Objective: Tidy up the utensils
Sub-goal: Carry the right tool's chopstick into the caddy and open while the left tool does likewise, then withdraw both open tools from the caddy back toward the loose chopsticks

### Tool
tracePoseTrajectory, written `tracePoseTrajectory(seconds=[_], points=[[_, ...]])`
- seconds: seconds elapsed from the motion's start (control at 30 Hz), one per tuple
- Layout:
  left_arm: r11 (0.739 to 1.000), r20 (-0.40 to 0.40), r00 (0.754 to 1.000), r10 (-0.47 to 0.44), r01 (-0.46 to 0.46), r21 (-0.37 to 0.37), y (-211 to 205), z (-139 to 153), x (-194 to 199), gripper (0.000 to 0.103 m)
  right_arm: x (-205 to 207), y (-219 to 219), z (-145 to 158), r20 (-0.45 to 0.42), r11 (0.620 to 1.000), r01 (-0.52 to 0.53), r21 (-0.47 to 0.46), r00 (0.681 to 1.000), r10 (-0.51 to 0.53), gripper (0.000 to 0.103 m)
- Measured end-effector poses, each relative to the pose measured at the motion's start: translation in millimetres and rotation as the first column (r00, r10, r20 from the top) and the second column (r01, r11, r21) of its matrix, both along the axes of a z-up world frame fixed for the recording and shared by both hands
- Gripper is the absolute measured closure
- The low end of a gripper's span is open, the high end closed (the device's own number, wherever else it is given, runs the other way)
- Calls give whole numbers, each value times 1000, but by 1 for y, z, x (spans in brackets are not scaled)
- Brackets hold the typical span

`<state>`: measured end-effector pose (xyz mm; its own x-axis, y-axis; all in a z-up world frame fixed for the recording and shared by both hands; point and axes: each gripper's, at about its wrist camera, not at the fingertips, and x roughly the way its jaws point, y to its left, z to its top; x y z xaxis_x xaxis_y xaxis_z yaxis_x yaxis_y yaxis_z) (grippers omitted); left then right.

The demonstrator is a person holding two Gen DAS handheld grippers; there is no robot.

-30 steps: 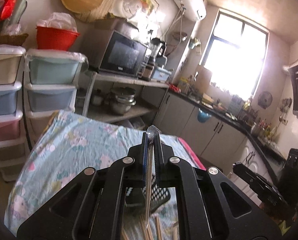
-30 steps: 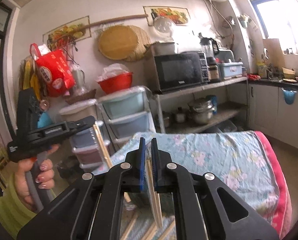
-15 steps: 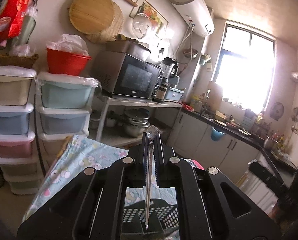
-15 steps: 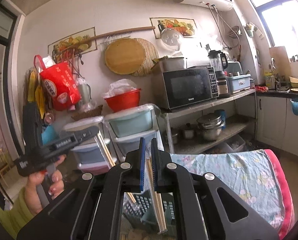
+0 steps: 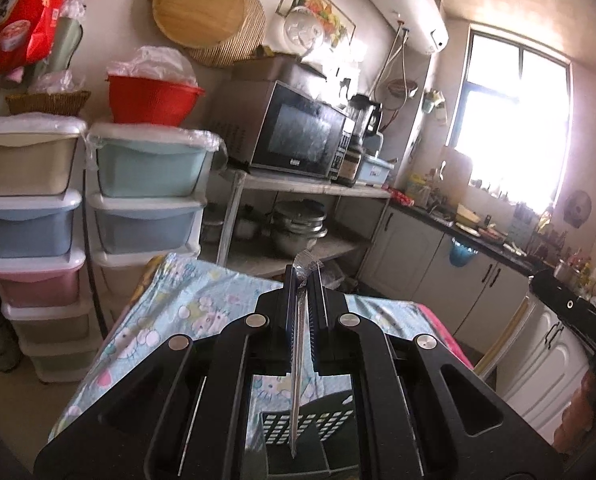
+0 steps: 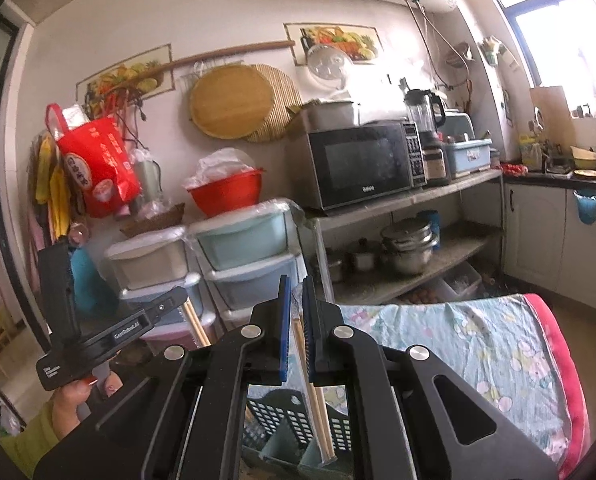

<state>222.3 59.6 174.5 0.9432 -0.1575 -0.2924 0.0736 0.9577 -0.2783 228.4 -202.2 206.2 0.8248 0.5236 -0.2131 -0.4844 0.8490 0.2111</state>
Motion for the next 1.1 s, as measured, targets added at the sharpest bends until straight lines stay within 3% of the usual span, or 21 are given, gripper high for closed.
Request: tracePoseTrajectory(seconds=[0.37, 0.5, 0.57, 0.63, 1.1], points=[[999, -80, 997, -5, 8, 33, -6, -34, 8, 100, 13, -2, -31, -68, 999, 30, -25, 997, -32, 95], [999, -96, 995, -4, 7, 37, -8, -41, 6, 100, 12, -7, -36, -75, 999, 49, -23, 996, -51, 75], [999, -102, 995, -3, 7, 38, -8, -43, 4, 100, 9, -9, -39, -70, 998, 55, -27, 996, -56, 74], [999, -104, 995, 0, 4, 39, -8, -44, 3, 97, 8, -11, -41, -75, 998, 54, -23, 996, -56, 67], [999, -115, 993, 32, -31, 13, -1, -50, -12, 26, -11, -19, -58, -78, 996, 63, -60, 995, -67, 52]])
